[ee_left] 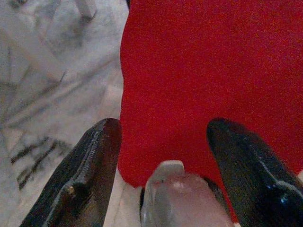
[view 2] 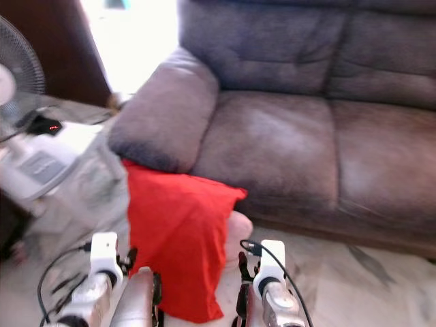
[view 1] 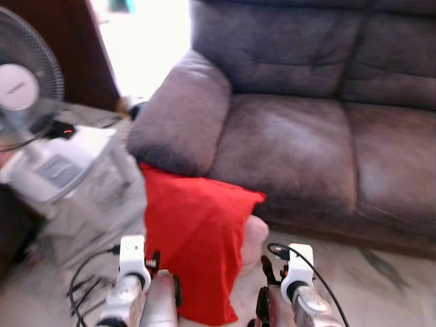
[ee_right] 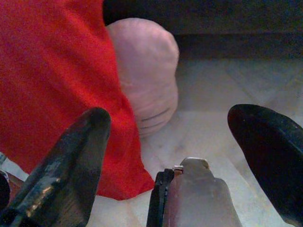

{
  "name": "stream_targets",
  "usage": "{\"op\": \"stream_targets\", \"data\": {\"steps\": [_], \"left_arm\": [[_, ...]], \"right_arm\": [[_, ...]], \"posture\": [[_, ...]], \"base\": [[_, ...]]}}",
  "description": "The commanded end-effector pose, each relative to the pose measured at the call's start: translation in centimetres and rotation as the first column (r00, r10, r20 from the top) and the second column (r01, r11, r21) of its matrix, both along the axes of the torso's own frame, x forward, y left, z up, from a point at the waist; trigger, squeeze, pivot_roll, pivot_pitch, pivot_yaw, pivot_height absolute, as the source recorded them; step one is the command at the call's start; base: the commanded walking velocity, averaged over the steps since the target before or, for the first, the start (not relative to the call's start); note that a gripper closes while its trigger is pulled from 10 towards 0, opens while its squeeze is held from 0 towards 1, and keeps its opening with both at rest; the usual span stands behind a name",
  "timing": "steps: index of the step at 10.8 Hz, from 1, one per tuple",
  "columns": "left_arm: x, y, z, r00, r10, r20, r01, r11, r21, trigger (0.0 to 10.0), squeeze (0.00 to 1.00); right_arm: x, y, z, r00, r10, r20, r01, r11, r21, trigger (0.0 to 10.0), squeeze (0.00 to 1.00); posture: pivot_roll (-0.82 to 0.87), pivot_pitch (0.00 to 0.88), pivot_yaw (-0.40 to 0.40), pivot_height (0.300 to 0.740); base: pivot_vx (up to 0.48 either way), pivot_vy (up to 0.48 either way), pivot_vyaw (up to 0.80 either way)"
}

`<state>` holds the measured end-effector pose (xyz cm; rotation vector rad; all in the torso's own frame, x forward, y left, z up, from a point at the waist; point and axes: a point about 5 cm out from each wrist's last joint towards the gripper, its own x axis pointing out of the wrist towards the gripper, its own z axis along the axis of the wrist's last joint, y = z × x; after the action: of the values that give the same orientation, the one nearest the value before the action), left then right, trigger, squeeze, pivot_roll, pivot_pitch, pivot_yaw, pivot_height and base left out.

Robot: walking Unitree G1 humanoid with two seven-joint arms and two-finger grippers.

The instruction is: Move the pillow to the sofa from floor

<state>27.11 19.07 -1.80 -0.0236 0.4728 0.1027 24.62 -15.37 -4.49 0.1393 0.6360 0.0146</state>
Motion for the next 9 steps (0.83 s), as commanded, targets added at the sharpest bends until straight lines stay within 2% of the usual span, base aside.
{"op": "stream_targets", "data": {"steps": [1, 5, 8, 9], "left_arm": [[-0.1, 0.8, 0.1, 0.999, 0.036, 0.004, -0.036, 0.999, 0.008, 10.0, 0.0], [0.6, 2.2, 1.1, 0.993, 0.098, 0.059, -0.1, 0.995, 0.018, 10.0, 0.0], [2.0, 3.9, 3.1, 0.977, 0.158, 0.146, -0.159, 0.987, -0.006, 10.0, 0.0], [2.7, 3.7, 3.8, 0.97, 0.159, 0.182, -0.158, 0.987, -0.019, 10.0, 0.0]], "right_arm": [[-0.2, 0.3, -0.2, 1.0, 0.006, -0.008, -0.006, 1.0, 0.012, 10.0, 0.0], [0.9, 0.0, 0.7, 0.999, -0.027, 0.031, 0.026, 0.999, 0.046, 10.0, 0.0], [4.2, 0.0, 3.5, 0.987, -0.076, 0.139, 0.057, 0.989, 0.137, 10.0, 0.0], [5.0, 0.2, 4.2, 0.984, -0.079, 0.161, 0.054, 0.987, 0.153, 10.0, 0.0]], "posture": [[0.07, 0.174, 0.001, 0.618], [0.07, 0.179, -0.001, 0.618], [0.07, 0.185, 0.0, 0.618], [0.07, 0.184, -0.003, 0.618]], "base": [[0.0, 0.0, 0.0], [0.0, 0.0, 0.0], [0.0, 0.0, 0.0], [0.0, 0.0, 0.0]]}}
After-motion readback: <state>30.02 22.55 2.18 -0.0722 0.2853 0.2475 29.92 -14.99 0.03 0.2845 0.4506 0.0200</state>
